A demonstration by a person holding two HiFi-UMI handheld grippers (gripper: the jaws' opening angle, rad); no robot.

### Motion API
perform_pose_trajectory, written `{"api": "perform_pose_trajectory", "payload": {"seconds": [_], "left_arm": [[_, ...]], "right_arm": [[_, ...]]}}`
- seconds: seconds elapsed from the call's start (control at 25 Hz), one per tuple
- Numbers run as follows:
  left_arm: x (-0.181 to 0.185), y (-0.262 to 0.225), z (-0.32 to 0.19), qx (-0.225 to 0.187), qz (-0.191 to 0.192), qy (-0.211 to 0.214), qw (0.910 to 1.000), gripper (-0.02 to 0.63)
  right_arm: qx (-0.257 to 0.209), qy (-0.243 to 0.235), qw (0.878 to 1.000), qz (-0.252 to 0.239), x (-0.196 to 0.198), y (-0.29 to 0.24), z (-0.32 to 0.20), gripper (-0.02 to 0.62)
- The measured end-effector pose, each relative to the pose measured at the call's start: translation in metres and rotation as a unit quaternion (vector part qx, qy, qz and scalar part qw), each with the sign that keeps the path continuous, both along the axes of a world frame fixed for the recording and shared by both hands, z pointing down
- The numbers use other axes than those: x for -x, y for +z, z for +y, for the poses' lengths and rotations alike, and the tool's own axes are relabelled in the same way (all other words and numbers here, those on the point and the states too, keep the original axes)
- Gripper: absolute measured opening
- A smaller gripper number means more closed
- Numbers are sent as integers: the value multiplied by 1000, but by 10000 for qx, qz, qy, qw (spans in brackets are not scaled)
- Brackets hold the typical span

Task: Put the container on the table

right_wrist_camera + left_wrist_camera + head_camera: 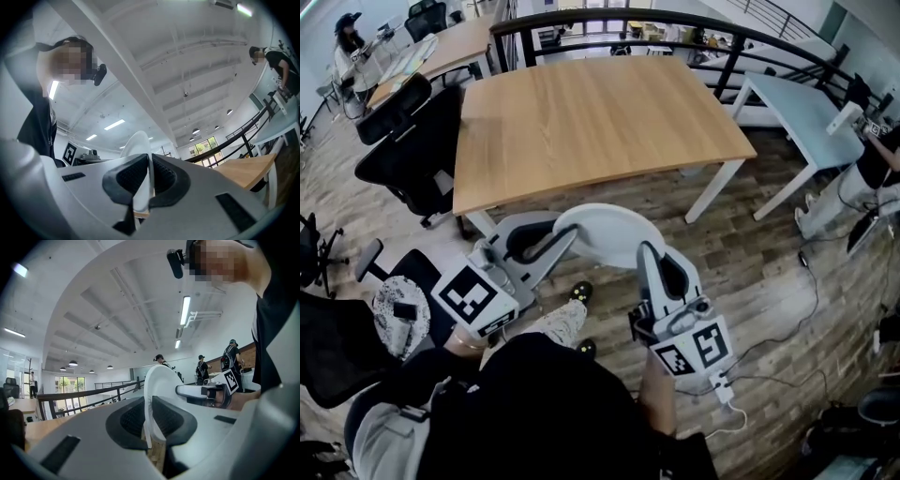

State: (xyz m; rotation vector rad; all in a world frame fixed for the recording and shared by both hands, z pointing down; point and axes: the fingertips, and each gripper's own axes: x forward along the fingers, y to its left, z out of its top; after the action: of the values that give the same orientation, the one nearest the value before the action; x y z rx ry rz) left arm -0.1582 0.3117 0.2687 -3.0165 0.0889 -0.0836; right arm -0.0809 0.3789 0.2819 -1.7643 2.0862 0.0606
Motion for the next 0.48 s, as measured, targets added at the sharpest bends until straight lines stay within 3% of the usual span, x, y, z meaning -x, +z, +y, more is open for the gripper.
{"api": "perform_pose_trajectory", "payload": {"seconds": [0.24,0.48], "left_arm": [[-19,6,-21,180,110,53,9998,48],[-45,2,-41,97,265,214,9994,48]], "right_arm": [[115,131,9997,145,-16,2,-17,23],[107,320,9990,306,-41,-3,-36,23]]}}
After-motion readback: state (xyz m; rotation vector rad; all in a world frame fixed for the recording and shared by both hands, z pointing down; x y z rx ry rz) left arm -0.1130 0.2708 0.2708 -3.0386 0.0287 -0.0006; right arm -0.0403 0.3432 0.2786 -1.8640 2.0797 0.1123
